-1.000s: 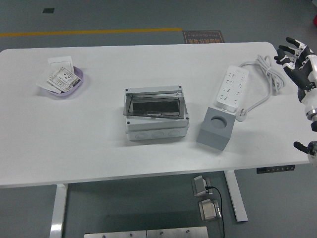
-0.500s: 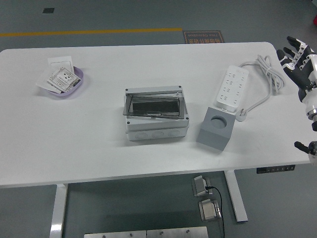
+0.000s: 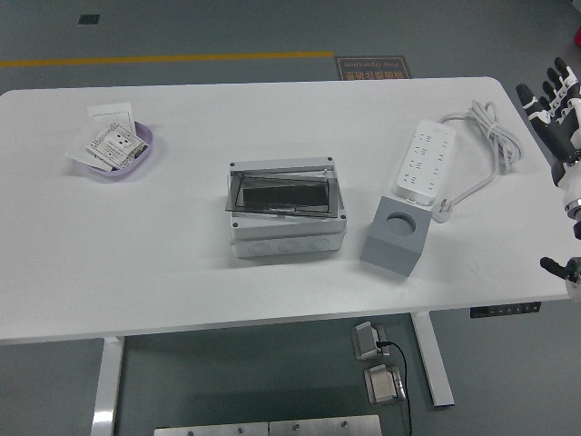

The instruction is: Pick up the cylinder from the cube,place it in the box,flap close box

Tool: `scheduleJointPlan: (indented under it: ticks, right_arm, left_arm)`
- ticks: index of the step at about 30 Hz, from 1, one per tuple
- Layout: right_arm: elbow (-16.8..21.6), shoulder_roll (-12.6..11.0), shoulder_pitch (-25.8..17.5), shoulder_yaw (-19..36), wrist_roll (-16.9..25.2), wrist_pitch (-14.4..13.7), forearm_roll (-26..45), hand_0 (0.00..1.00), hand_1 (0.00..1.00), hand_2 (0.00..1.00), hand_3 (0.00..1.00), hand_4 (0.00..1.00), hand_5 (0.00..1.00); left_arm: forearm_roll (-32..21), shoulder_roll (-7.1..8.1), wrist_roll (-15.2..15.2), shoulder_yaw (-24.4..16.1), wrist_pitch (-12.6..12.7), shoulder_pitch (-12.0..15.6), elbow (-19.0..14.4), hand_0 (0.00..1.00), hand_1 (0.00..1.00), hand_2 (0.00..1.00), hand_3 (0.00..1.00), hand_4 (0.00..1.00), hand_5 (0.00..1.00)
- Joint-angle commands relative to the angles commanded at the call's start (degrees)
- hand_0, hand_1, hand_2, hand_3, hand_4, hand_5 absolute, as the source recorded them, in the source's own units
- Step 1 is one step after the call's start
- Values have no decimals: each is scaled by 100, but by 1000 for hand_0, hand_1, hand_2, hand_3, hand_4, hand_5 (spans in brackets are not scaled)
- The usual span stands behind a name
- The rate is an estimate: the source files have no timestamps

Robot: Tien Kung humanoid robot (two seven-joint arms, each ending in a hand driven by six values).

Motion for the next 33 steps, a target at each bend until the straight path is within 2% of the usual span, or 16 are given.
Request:
scheduleJointPlan:
  ticks: [1, 2, 7, 8, 10, 13, 14, 20, 21, 26, 27, 32, 33]
  right_arm:
    - [26, 6, 6, 20, -42, -182, 24, 998, 998, 998, 998, 998, 604]
    - [48, 13, 10, 45, -93, -367, 31, 998, 998, 998, 998, 884, 399]
    - [142, -7, 7, 114, -297, -1133, -308, 998, 998, 998, 998, 884, 399]
    - [144, -5, 12, 120, -299, -1256, -333, 358, 512, 532, 675, 574, 7]
    - [142, 2, 20, 130, -286, -1398, -349, 358, 512, 532, 675, 574, 7]
    - [117, 5, 23, 128, -255, -1364, -328, 358, 512, 532, 675, 574, 7]
    - [99, 7, 19, 127, -249, -1284, -332, 284, 347, 332, 393, 401, 2]
    - [-40, 9, 6, 95, -344, -470, -502, 284, 347, 332, 393, 401, 2]
    - [-53, 10, 5, 85, -338, -344, -502, 302, 401, 378, 470, 526, 2]
    - [-107, 24, 4, 25, -211, 251, -288, 302, 401, 378, 470, 526, 2]
    - [-118, 26, 5, 16, -195, 332, -216, 998, 998, 992, 998, 945, 411]
    - [-149, 28, -2, 6, -203, 461, -61, 998, 998, 992, 998, 945, 411]
    - [-153, 29, -3, 7, -211, 469, -49, 998, 998, 998, 998, 998, 668]
  left_arm:
    - [-7, 1, 1, 7, -1, -2, 0, 609, 668, 601, 591, 635, 270]
    - [-15, 1, 0, 16, -1, -3, 0, 608, 668, 601, 591, 636, 271]
    - [-7, 2, 7, 12, -3, 6, 0, 608, 668, 601, 591, 636, 271]
    - [-3, 3, 8, 8, -3, 7, 0, 608, 667, 602, 592, 636, 269]
    - [-4, 5, 7, 9, -2, 4, 0, 608, 667, 602, 592, 636, 269]
    - [-16, 7, 2, 21, -1, -7, 0, 608, 667, 602, 592, 636, 269]
    - [-20, 6, 1, 26, -1, -9, 0, 608, 667, 601, 592, 636, 269]
    - [13, -5, 11, -6, -1, -1, 0, 608, 667, 601, 592, 636, 269]
    - [15, -5, 11, -7, -1, -1, 0, 608, 667, 601, 592, 635, 268]
    - [-8, -1, 2, 16, 0, -10, 0, 608, 667, 601, 592, 635, 268]
    - [-3, -1, 2, 12, 0, -9, 0, 608, 667, 601, 592, 636, 268]
    - [31, -6, 10, -19, -2, -3, 0, 608, 667, 601, 592, 636, 268]
    - [37, -7, 10, -25, -1, -3, 0, 608, 667, 601, 592, 635, 269]
